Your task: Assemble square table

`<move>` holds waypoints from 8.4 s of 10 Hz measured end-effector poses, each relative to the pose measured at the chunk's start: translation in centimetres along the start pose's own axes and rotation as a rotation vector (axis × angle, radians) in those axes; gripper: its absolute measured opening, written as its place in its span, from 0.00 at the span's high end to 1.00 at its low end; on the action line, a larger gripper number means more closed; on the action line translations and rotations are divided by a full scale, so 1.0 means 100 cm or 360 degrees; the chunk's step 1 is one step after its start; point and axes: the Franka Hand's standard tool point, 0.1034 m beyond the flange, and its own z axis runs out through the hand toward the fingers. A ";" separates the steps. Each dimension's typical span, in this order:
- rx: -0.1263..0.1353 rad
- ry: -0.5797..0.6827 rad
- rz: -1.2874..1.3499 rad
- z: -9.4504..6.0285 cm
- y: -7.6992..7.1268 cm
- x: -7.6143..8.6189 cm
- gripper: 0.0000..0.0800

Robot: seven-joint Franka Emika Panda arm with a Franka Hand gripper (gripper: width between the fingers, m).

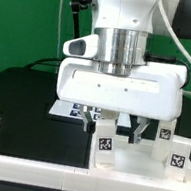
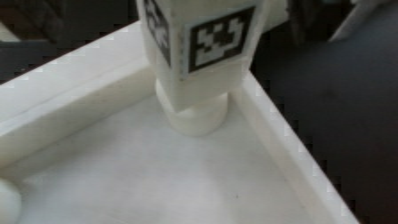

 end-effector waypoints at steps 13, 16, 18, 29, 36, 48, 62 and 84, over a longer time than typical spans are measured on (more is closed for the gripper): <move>0.0122 -0.0135 0.1902 0.006 -0.015 -0.004 0.50; 0.0111 -0.0119 0.1168 0.007 -0.002 -0.001 0.21; 0.0111 -0.0125 0.0829 0.007 -0.001 -0.004 0.19; -0.0039 -0.0084 0.0196 0.000 -0.001 0.011 0.64; 0.0005 -0.0108 0.1717 0.003 0.006 0.009 0.64; -0.0051 -0.0071 0.0006 0.002 0.002 0.011 0.19; 0.0011 -0.0173 0.2136 0.006 0.009 0.010 0.64; -0.0009 -0.0130 0.1757 0.005 0.006 0.010 0.64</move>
Offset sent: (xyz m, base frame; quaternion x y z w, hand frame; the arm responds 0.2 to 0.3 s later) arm 0.0000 0.0000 0.0000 0.0000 0.0000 0.1296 0.9916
